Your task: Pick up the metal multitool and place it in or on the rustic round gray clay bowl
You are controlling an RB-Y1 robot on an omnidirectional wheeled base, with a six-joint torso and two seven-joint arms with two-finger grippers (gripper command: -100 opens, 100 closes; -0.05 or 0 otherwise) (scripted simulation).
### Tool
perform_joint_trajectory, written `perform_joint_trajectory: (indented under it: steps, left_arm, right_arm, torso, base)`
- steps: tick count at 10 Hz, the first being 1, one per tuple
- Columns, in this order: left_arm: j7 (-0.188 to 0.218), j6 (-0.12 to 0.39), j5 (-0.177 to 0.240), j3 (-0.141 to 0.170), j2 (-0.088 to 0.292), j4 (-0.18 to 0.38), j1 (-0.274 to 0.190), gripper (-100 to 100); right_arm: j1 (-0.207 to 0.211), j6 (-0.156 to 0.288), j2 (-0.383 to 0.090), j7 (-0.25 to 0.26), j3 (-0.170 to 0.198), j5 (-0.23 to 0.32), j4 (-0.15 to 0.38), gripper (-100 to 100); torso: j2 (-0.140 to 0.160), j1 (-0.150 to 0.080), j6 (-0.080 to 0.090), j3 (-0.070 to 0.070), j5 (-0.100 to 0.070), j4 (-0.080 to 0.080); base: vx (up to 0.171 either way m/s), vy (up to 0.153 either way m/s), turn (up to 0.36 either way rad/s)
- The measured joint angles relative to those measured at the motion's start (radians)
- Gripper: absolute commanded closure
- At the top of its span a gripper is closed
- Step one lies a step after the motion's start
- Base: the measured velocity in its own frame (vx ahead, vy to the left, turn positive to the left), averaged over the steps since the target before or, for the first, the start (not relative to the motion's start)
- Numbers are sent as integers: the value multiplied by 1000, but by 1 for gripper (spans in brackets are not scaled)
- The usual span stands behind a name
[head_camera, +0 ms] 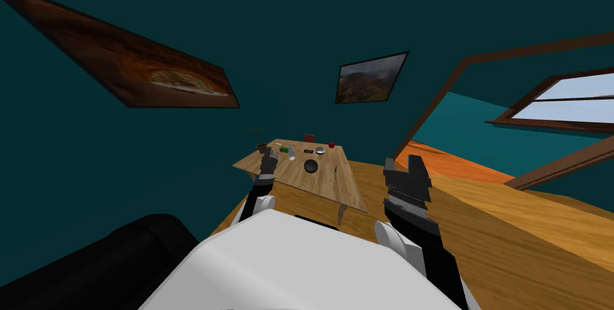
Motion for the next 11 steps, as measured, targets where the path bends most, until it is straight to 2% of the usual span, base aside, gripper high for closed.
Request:
perform_joint_trajectory:
  steps: [2, 4, 6, 10, 11]
  left_arm:
    - [0, 0, 0, 0, 0, 0, 0, 0]
    - [0, 0, 0, 0, 0, 0, 0, 0]
    - [0, 0, 0, 0, 0, 0, 0, 0]
    - [0, 0, 0, 0, 0, 0, 0, 0]
    - [0, 0, 0, 0, 0, 0, 0, 0]
  right_arm:
    - [-15, 24, -46, 8, 3, -12, 34, -100]
    - [-28, 77, -87, 22, 12, -24, 52, -100]
    - [-40, 113, -138, 32, 16, -46, 109, -100]
    - [-48, 188, -180, 53, 34, -65, 144, -100]
    - [-65, 223, -202, 60, 34, -78, 162, -100]
  torso:
    - [1, 0, 0, 1, 0, 0]
    - [2, 0, 0, 1, 0, 1]
    - [2, 0, 0, 1, 0, 1]
    - [2, 0, 0, 1, 0, 0]
    - [2, 0, 0, 1, 0, 0]
  base:
    - [-33, 8, 100]
    - [-43, 8, 99]
    - [-33, 6, 96]
    - [-26, 7, 115]
    - [-27, 2, 59]
